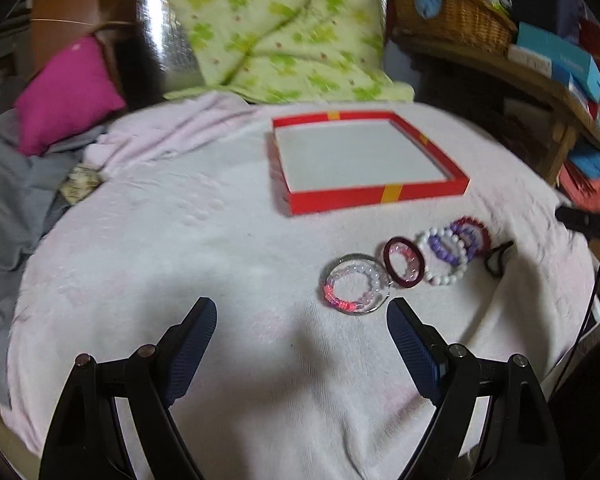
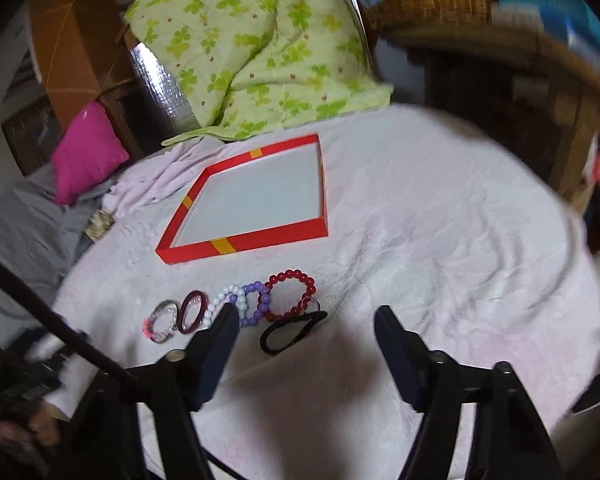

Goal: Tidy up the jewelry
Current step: 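Grasp the pink-clear bead bracelet with the left tool while the right tool grasps the red bead bracelet, then carry both bracelets into the red tray and open both tools to release them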

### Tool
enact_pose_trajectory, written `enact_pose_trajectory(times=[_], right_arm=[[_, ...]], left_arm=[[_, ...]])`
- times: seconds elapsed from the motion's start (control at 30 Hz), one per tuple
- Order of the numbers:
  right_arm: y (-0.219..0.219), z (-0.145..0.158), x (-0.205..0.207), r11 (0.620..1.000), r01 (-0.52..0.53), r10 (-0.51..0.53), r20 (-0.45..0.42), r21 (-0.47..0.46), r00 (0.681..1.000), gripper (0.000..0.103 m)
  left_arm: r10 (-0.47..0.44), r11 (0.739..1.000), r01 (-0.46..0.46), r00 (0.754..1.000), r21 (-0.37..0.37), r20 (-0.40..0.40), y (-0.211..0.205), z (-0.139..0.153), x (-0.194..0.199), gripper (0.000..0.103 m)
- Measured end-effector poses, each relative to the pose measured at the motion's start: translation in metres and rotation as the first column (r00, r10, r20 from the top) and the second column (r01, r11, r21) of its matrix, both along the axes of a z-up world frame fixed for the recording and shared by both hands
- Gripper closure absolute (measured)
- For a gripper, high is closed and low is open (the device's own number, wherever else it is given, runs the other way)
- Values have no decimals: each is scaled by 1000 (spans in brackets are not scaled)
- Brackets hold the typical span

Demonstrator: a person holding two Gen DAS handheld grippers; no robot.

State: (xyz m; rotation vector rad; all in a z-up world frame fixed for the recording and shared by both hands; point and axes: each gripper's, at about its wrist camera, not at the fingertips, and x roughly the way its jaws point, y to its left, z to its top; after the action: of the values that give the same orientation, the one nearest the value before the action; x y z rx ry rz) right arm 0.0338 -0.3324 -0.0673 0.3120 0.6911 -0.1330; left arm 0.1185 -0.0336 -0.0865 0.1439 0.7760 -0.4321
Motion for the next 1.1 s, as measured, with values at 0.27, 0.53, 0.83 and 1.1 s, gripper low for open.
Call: enact_pose_trajectory(times=[0.27, 0.53, 0.83, 1.1], right_arm=[[-14, -40, 72, 992, -62, 78, -151, 107, 985, 63], [-12, -76, 108, 995, -80, 92, -293, 55, 952, 78], [8, -77, 114, 990, -120, 97, -278, -67, 956, 93], [-2, -60, 102, 995, -93, 87, -171, -30, 981, 93]], left_arm=[[-60, 998, 61, 994, 0, -95, -2, -38, 35, 30], [-67, 998, 67, 985, -7, -160, -5, -52, 53, 38], [-136, 990, 139, 970, 3, -202, -20, -66, 56, 74], [-159, 987, 152, 974, -58, -160, -12, -56, 51, 94]])
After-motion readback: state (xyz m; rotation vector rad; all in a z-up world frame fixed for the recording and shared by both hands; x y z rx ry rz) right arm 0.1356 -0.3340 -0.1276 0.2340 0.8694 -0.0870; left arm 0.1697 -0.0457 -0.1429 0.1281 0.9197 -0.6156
